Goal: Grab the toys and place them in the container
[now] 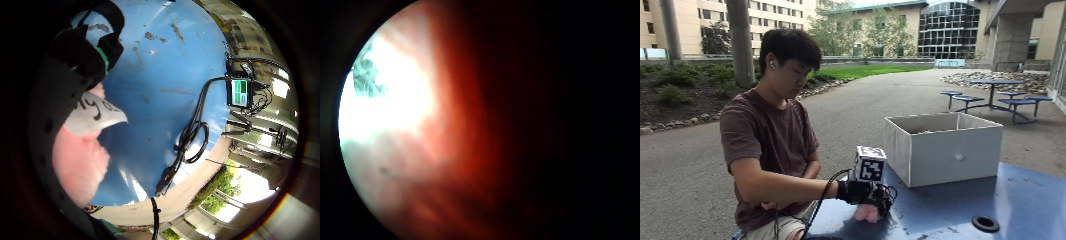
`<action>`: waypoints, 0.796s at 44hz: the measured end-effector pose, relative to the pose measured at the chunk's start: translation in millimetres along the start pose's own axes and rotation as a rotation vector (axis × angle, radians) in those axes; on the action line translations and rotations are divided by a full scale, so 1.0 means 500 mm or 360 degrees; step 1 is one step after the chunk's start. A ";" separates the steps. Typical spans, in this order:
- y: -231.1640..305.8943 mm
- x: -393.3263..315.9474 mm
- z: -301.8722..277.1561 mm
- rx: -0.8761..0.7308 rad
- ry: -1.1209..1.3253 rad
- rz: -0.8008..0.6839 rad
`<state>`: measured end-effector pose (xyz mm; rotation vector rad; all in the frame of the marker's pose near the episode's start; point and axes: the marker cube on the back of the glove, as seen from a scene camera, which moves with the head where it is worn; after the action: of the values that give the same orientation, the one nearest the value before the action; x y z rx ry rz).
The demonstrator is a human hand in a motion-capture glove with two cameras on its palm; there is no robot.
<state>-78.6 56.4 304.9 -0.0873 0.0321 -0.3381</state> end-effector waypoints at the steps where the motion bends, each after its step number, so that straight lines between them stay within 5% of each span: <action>1: -0.004 -0.002 0.001 0.0022 -0.0007 -0.0018; 15: -0.062 0.008 -0.046 0.0104 -0.0352 0.0005; 35: -0.103 0.108 -0.547 0.0433 -0.0256 0.0335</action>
<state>-57.5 -31.9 36.3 0.1579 -0.1627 -0.1219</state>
